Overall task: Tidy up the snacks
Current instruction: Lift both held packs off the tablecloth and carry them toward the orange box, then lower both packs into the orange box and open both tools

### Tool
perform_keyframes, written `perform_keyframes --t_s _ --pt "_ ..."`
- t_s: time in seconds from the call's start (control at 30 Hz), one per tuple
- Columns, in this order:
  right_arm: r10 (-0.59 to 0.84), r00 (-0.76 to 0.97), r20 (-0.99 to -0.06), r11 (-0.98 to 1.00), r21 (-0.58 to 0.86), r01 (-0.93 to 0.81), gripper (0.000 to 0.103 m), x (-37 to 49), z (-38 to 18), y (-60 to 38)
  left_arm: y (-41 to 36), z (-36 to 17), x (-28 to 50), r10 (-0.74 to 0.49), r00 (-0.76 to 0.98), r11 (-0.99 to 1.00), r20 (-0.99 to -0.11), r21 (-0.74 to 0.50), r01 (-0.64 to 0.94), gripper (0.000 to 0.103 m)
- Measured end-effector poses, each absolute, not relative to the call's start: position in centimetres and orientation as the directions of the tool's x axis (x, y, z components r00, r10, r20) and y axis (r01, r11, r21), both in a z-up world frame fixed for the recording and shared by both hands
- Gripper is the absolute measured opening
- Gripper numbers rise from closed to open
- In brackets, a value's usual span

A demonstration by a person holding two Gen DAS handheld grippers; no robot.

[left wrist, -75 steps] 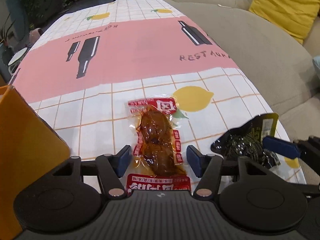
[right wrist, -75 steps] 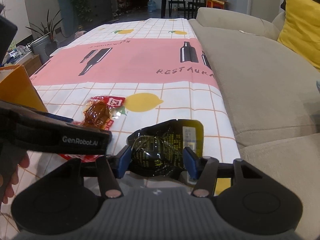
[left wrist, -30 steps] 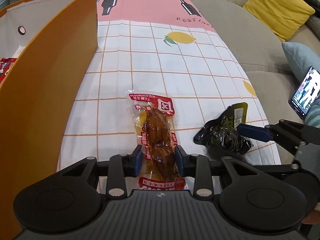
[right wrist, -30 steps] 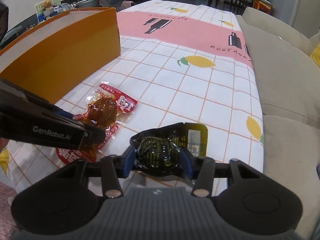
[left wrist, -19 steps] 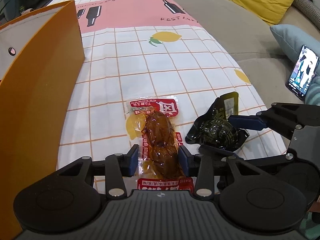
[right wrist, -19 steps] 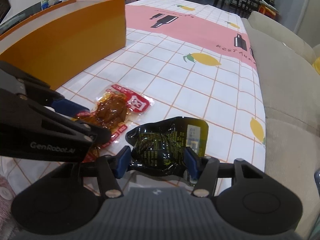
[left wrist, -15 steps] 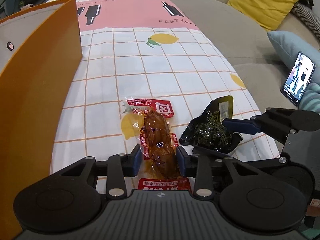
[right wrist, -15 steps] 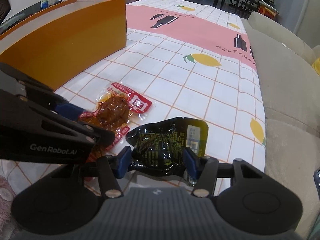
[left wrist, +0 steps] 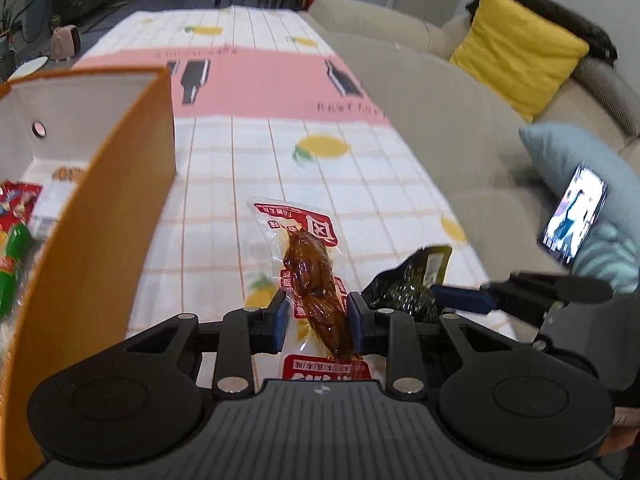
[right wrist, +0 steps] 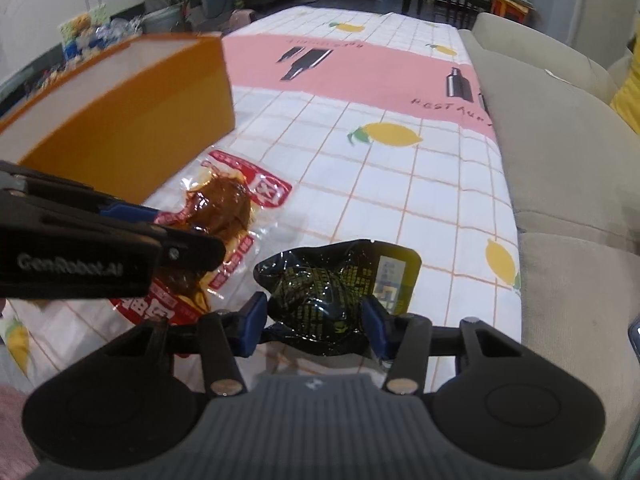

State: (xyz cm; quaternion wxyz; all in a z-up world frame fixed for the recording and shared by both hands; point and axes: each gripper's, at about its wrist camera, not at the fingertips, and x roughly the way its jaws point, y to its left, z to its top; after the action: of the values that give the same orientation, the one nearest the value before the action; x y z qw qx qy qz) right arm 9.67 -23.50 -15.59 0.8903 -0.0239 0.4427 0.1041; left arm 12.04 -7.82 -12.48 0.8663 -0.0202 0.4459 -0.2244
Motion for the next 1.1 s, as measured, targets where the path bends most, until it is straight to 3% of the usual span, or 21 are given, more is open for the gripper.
perform_keyframes --t_s 0.43,0.87,1.1 --pt "0.204 0.735 -0.646 0.978 0.105 -0.179 0.047 10.2 -7.8 -22.5 -5.0 -4.1 14.0 -0.416 0.636 0.908 -0.650 -0.257 0.331 0.033" --pt "0.361 0.770 -0.526 0.931 0.149 -0.335 0.047 13.9 -1.5 -16.0 1.9 1.3 17.0 -0.333 0.693 0.943 -0.640 -0.218 0.253 0.031" --pt "0.414 0.728 -0.546 0.900 0.125 -0.418 0.046 16.6 -1.2 -11.7 4.5 1.3 18.9 -0.223 0.704 0.971 -0.674 -0.092 0.219 0.031"
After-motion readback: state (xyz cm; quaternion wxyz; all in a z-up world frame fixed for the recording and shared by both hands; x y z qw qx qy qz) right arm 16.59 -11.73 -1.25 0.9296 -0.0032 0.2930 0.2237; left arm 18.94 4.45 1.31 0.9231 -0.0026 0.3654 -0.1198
